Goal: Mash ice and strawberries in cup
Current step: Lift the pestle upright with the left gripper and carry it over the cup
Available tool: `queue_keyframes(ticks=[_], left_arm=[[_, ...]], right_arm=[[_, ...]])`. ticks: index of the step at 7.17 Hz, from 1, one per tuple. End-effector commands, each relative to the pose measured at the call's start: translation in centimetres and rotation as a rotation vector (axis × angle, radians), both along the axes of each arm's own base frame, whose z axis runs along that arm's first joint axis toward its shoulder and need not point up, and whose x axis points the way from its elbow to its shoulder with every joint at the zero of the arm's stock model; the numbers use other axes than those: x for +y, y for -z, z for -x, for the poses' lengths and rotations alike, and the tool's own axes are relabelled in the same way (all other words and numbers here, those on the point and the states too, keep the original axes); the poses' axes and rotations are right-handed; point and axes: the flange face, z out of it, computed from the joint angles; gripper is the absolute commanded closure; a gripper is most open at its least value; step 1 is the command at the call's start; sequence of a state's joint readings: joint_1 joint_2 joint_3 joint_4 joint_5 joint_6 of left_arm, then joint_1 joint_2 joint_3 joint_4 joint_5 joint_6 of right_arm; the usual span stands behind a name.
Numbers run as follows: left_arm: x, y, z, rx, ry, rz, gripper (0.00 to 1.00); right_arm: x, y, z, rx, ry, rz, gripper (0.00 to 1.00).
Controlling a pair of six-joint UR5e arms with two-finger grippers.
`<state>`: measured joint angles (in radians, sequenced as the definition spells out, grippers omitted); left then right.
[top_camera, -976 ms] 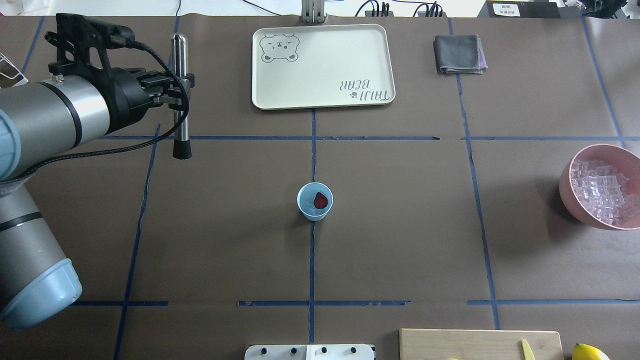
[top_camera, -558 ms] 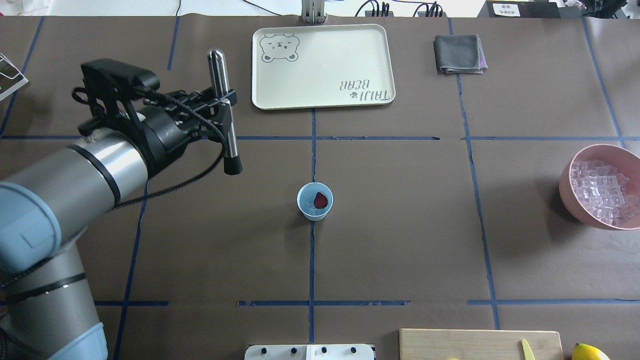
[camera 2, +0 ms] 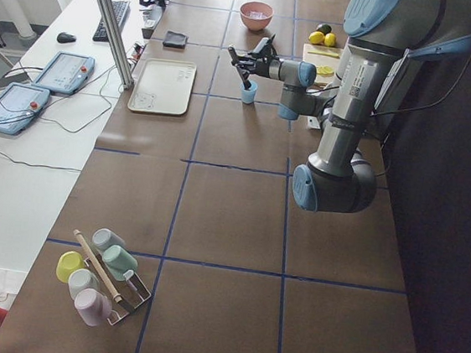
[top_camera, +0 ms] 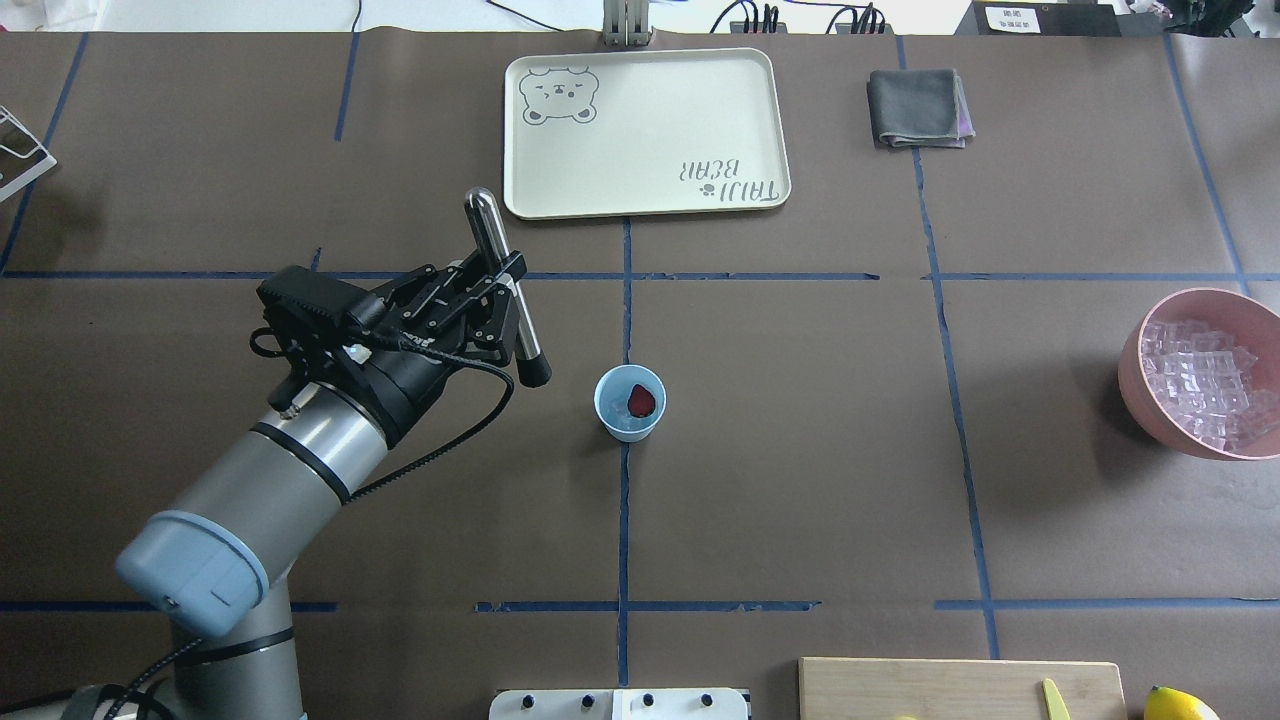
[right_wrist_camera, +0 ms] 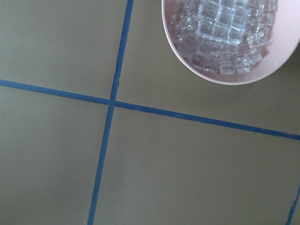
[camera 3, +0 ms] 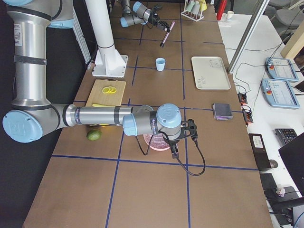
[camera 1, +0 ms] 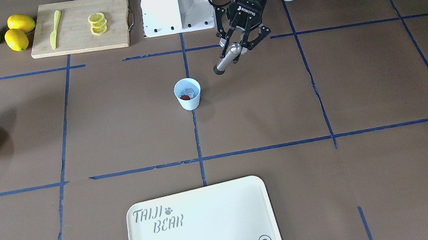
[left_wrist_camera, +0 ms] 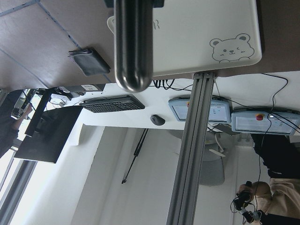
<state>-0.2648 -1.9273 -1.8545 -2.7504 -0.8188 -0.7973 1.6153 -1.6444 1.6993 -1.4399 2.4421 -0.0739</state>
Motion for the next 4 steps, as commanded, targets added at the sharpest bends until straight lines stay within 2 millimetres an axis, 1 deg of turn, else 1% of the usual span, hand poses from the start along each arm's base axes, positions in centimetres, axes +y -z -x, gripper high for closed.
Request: queue_keyframes(ticks=[1, 2, 3, 4], left_arm=[[3.6, 0.2, -2.3, -0.054, 0.067, -0.049, 1.00], [4.0, 1.5, -2.7, -0.127, 0.101, -0.094, 1.00], [4.0, 2.8, -3.6, -0.172, 0.115, -0.130, 1.00], [3.8, 3.2, -4.7, -0.175, 0.115, -0.132, 1.00]], right_arm=[[-0.1, 0.0, 0.0, 0.000, 0.000, 0.000, 0.01], [0.0, -0.1, 0.0, 0.000, 0.000, 0.002, 0.01], [0.0, -0.1, 0.0, 0.000, 0.000, 0.002, 0.01], [0.0, -0.1, 0.0, 0.000, 0.000, 0.003, 0.01]])
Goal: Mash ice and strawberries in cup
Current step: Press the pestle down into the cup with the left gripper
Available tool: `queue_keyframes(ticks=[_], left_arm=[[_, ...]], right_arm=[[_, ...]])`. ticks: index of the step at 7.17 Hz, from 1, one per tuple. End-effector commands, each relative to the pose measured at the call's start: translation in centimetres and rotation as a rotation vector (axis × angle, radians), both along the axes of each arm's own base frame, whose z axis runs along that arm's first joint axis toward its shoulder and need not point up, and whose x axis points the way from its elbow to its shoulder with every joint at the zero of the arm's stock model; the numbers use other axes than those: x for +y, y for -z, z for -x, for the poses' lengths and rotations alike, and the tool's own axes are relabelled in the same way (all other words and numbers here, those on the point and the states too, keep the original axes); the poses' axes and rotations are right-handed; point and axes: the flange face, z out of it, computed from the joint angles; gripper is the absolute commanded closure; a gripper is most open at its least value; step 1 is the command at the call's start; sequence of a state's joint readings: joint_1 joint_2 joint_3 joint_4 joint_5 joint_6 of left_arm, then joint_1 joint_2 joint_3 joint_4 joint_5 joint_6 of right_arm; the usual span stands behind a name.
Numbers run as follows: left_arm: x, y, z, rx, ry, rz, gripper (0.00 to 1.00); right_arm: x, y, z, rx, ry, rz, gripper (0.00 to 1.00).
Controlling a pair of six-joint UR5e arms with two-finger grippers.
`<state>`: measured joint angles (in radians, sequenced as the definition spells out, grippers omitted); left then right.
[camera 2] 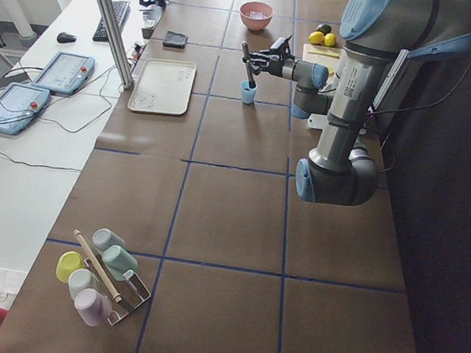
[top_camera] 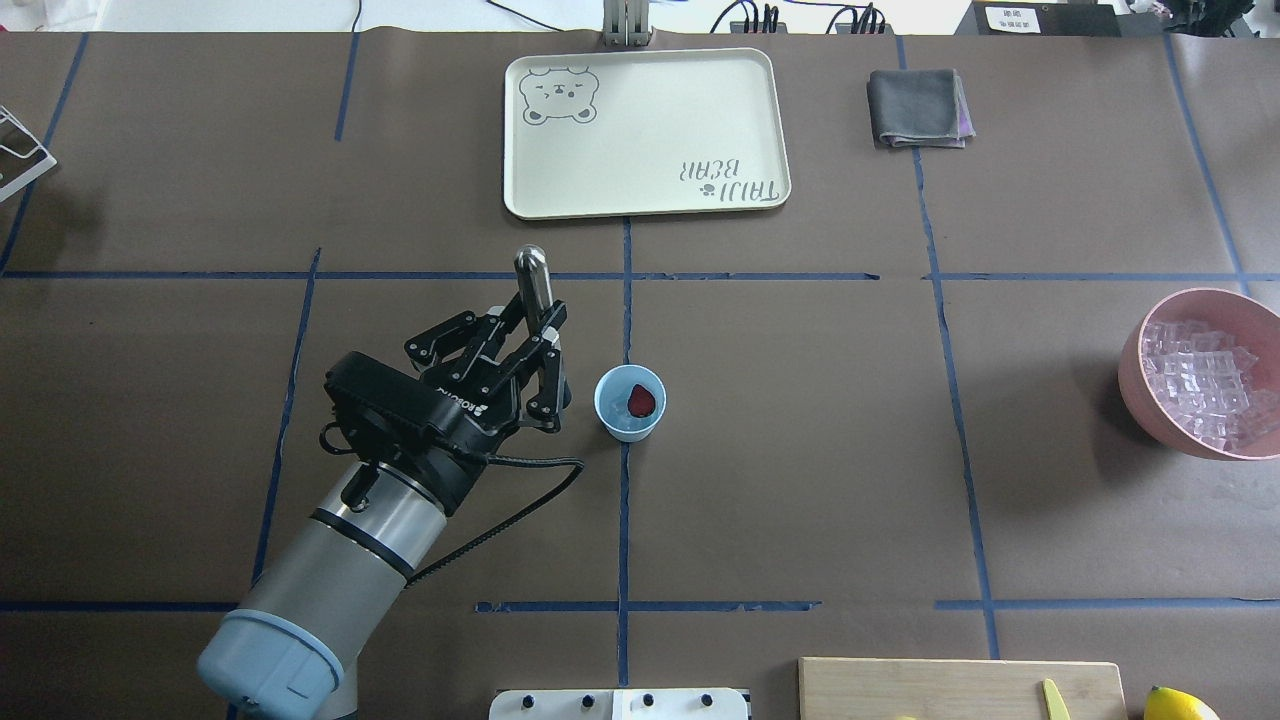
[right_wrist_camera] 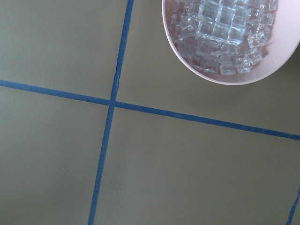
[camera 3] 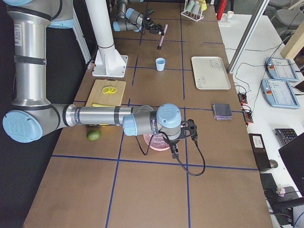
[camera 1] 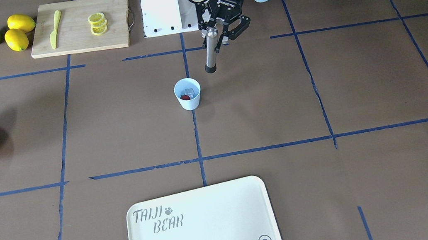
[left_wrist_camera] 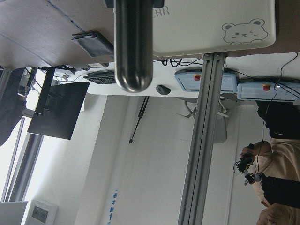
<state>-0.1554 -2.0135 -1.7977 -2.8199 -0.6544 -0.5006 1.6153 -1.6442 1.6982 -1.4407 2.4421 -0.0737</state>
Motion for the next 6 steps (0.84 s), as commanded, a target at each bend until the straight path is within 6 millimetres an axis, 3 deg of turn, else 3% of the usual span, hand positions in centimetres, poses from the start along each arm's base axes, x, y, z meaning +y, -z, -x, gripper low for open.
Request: queue_keyframes(ticks=[1, 4, 6], left_arm=[[-0.2, 1.2, -1.9, -0.021, 0.011, -0.017, 1.00], [-0.7, 1.7, -2.1, 0.046, -0.023, -0.045, 1.00], [-1.4, 1.4, -4.3, 0.045, -0.022, -0.049, 1.00]], right_arm=[[0.0, -0.2, 0.0, 0.000, 0.001, 0.003, 0.01], [-0.1, -0.6, 0.0, 0.003, 0.002, 0.010, 0.01], [-0.1, -0.7, 0.0, 0.003, 0.002, 0.011, 0.01]])
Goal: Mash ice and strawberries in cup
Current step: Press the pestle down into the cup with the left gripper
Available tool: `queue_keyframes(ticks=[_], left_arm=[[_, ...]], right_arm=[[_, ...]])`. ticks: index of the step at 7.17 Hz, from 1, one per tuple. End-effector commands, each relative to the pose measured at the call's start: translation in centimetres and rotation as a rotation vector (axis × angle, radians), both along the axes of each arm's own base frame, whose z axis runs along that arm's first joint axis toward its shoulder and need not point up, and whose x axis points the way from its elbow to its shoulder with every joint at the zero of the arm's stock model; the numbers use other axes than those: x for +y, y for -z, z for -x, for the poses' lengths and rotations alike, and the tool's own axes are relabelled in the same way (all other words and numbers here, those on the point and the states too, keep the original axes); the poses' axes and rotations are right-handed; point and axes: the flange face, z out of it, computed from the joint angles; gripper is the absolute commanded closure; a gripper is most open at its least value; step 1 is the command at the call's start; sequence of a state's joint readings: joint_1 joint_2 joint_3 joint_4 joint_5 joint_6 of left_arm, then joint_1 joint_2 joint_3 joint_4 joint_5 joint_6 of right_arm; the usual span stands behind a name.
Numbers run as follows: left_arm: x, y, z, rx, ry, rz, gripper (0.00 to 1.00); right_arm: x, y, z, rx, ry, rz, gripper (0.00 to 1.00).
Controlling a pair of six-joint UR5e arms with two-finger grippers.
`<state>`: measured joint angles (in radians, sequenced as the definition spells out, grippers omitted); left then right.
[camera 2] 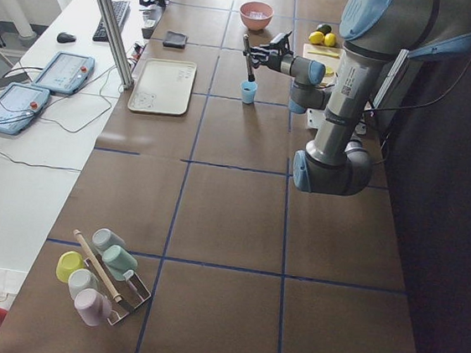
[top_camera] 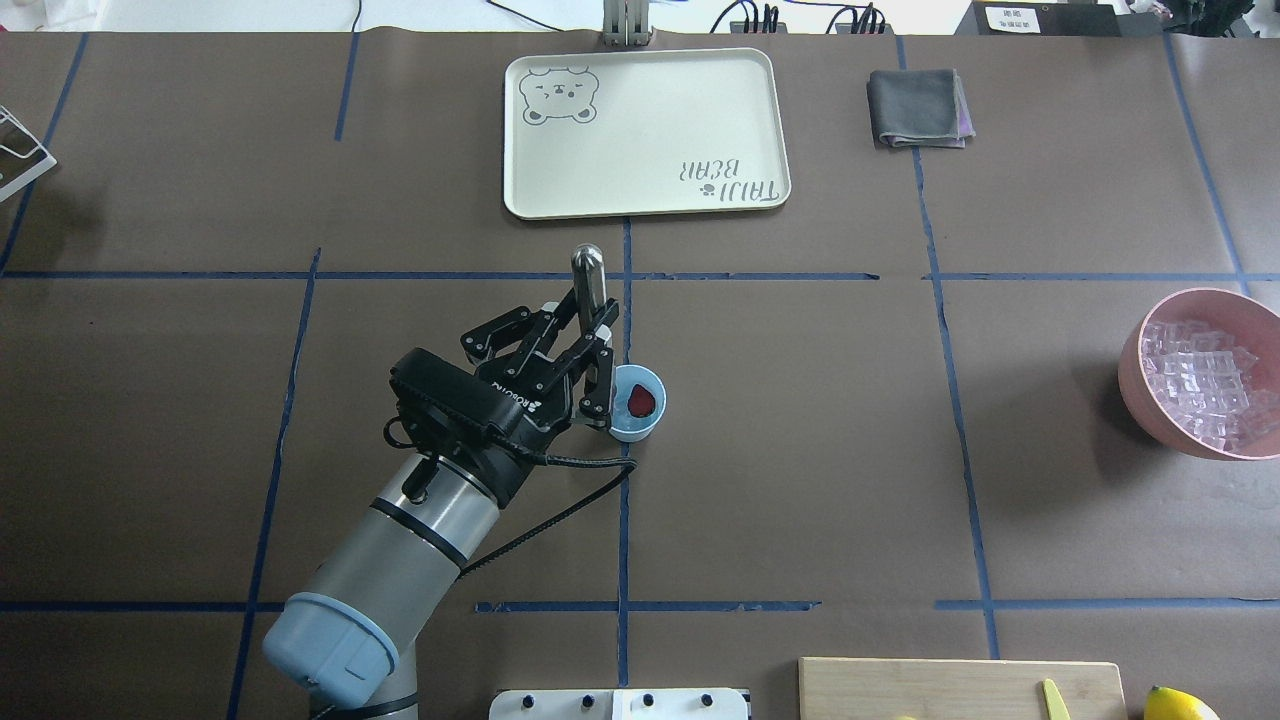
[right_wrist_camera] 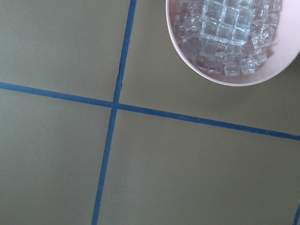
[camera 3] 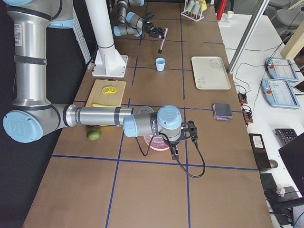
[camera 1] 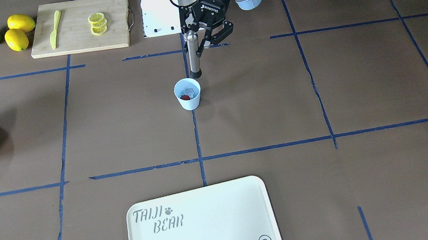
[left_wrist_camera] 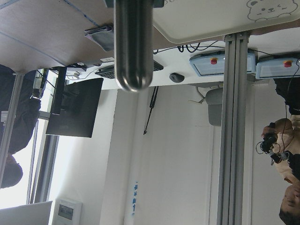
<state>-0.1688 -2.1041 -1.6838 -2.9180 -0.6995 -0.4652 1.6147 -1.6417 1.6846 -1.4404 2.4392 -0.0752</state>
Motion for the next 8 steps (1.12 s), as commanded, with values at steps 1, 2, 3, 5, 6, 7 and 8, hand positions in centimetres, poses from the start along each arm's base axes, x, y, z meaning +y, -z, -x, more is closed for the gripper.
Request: queue_keyframes(ticks=[1, 2, 3, 5, 6, 7, 8], left_arm=[[-0.7, 0.5, -2.2, 0.011, -0.001, -0.005, 1.00], [-1.1, -0.6, -2.9, 0.016, 0.002, -0.006, 1.00], [-1.5, -1.6, -3.4, 0.013, 0.007, -0.006, 1.00], [-1.5, -2.1, -3.9, 0.011, -0.002, -0.010, 1.00], [-1.6, -2.1, -4.2, 0.010, -0.003, -0.008, 1.00], [-1.8, -1.9, -5.1, 0.003, -0.003, -0.006, 1.00], [-1.8, -2.2, -5.3, -0.002, -0.003, -0.004, 1.00]], right_arm=[[0.1, -0.1, 0.0, 0.000, 0.001, 0.003, 0.01], [0.1, -0.1, 0.0, 0.000, -0.001, 0.003, 0.01], [0.1, -0.3, 0.0, 0.000, 0.002, 0.005, 0.01], [0.1, -0.3, 0.0, -0.001, 0.001, 0.005, 0.01], [0.1, -0.3, 0.0, -0.003, 0.000, 0.006, 0.01], [0.1, -0.3, 0.0, -0.002, 0.000, 0.006, 0.01], [0.1, -0.3, 0.0, -0.003, 0.001, 0.005, 0.01]])
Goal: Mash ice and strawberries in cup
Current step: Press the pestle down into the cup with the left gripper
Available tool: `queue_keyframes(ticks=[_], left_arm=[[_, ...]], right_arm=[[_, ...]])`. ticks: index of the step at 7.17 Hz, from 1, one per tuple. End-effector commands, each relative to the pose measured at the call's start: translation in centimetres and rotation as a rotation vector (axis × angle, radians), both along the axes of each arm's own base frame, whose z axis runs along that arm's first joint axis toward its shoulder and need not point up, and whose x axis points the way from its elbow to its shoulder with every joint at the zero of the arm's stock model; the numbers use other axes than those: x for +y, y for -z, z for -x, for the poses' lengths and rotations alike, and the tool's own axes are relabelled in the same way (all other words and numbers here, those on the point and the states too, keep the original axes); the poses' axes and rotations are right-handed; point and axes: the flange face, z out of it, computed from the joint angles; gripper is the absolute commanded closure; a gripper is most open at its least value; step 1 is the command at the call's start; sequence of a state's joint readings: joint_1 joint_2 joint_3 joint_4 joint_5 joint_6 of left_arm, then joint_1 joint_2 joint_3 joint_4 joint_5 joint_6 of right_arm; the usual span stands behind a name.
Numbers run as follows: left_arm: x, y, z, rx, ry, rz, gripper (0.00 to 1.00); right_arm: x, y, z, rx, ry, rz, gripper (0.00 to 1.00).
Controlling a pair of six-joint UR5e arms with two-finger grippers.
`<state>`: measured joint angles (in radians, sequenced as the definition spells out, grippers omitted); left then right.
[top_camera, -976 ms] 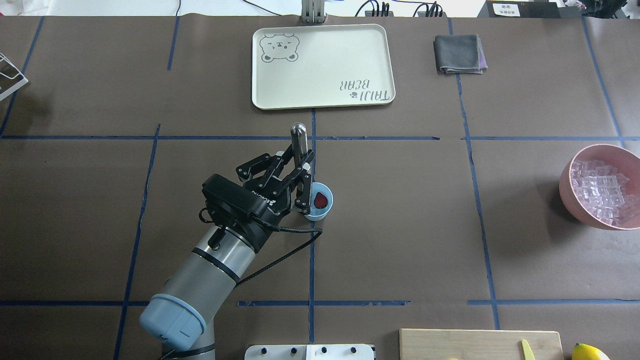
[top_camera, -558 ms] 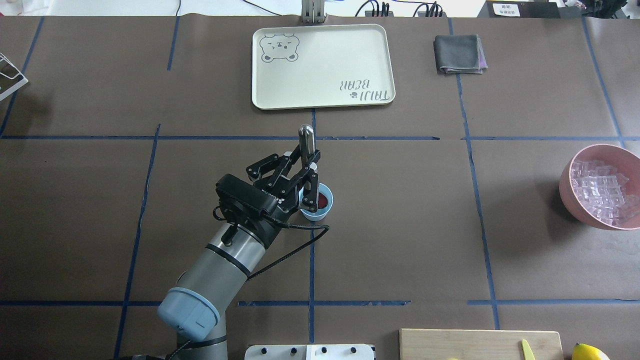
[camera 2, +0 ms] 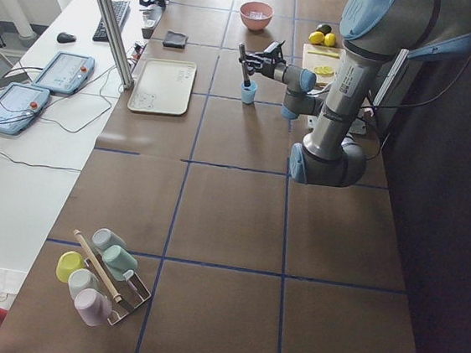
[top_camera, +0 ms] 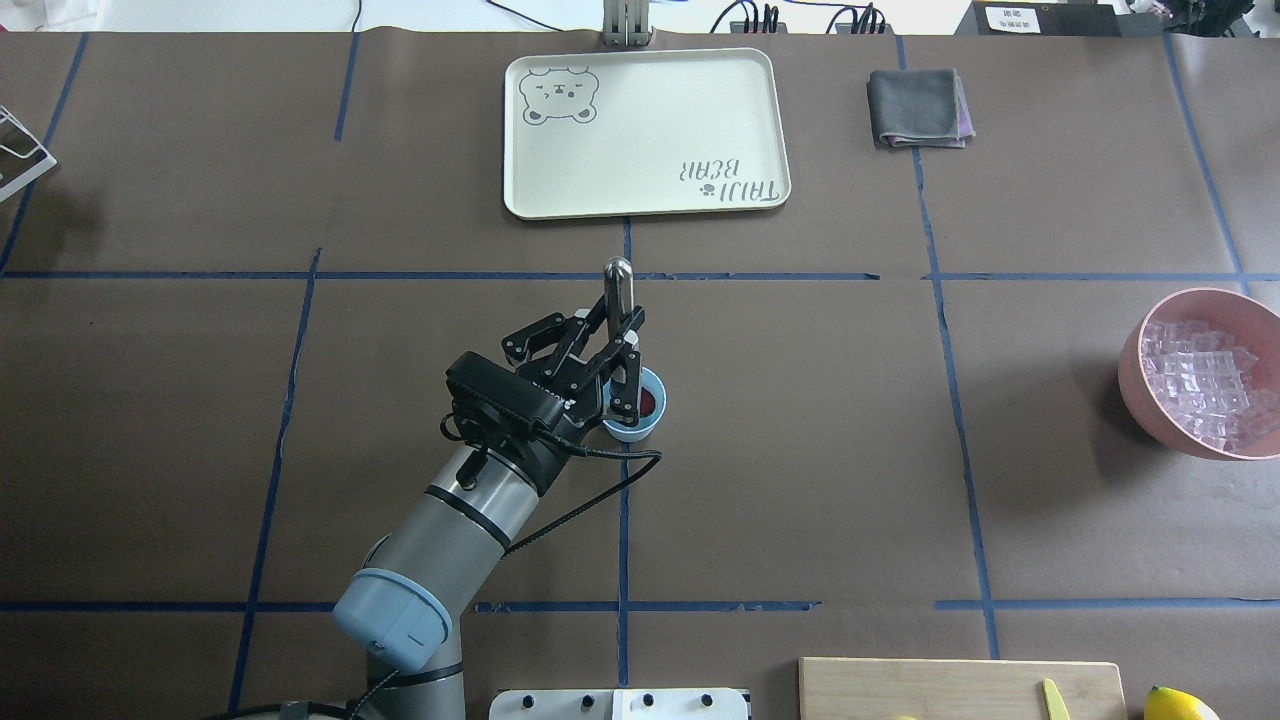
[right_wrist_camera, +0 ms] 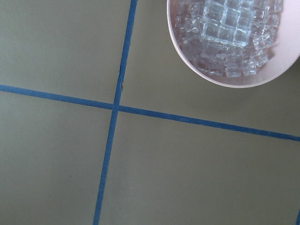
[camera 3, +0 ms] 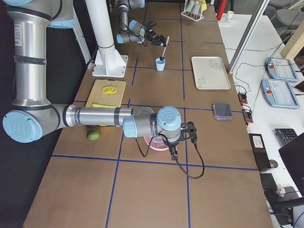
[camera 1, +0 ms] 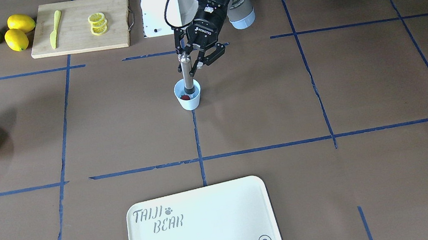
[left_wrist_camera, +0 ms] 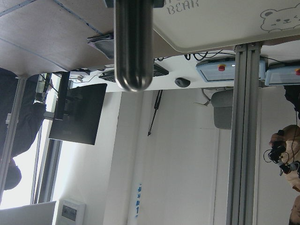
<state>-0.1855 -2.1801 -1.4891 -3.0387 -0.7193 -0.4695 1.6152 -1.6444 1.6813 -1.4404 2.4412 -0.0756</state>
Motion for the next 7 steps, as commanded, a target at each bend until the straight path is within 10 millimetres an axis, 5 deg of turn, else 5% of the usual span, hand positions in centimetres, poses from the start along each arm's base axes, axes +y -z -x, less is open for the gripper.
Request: queue_keyframes(ticks=[1, 7], left_arm=[[-0.2, -0.9, -0.9, -0.006, 0.001, 0.003, 1.00], [-0.1, -2.6, -2.7, -0.018, -0.013, 0.025, 1.00]], right_arm=[[0.0, 0.0, 0.0, 0.001, 0.001, -0.001, 0.01], [-0.2, -0.1, 0.0, 0.001, 0.001, 0.002, 0.01]])
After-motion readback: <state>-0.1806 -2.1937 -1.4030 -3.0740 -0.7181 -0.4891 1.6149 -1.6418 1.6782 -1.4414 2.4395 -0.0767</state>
